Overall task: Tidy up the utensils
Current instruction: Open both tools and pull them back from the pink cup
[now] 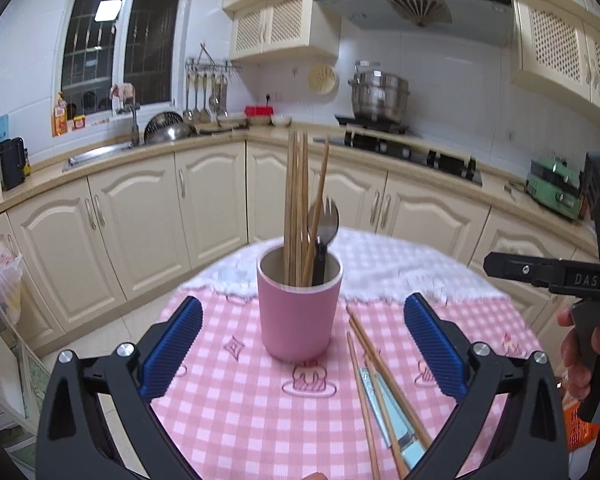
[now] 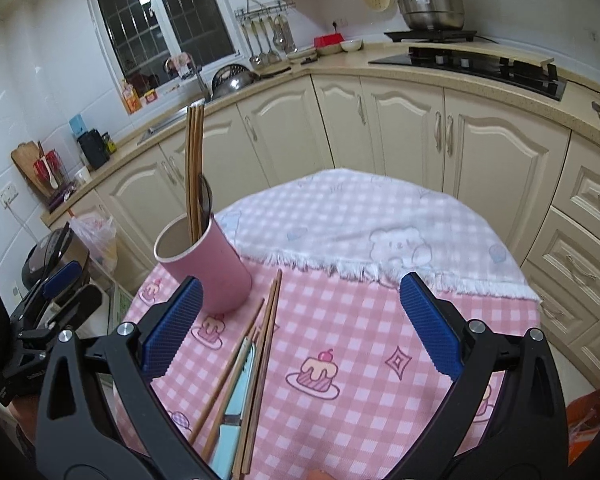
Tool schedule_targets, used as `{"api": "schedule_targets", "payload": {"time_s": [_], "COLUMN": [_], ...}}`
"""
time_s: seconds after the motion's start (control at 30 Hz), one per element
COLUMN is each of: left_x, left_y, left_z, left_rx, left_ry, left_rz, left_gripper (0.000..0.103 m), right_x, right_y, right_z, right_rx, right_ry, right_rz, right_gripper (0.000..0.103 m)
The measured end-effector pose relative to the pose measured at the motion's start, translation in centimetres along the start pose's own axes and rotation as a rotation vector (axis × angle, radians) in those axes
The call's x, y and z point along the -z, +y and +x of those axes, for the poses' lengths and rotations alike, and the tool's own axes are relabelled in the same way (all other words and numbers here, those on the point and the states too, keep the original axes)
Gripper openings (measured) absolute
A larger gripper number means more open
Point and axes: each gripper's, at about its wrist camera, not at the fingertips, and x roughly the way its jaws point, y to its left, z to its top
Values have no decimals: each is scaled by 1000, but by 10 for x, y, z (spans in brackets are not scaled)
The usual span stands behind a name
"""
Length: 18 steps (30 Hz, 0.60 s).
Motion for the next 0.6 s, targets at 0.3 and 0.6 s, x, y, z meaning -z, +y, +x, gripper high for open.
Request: {"api": "schedule_targets", "payload": {"time_s": [0.3,0.6], "left_x": [29,59], "left_y": [-10,-17], "left_z": [34,74], "left_rx": [11,9], "left_ry": [157,328], "left_rz": [60,113], "left_gripper": [99,99], "right_x": [25,43], "right_y": [-7,-9], "right_z": [23,41], "right_rx": [18,30], "right_ry": [105,192], "right_rz": [2,-26], "right_gripper": [97,97]}}
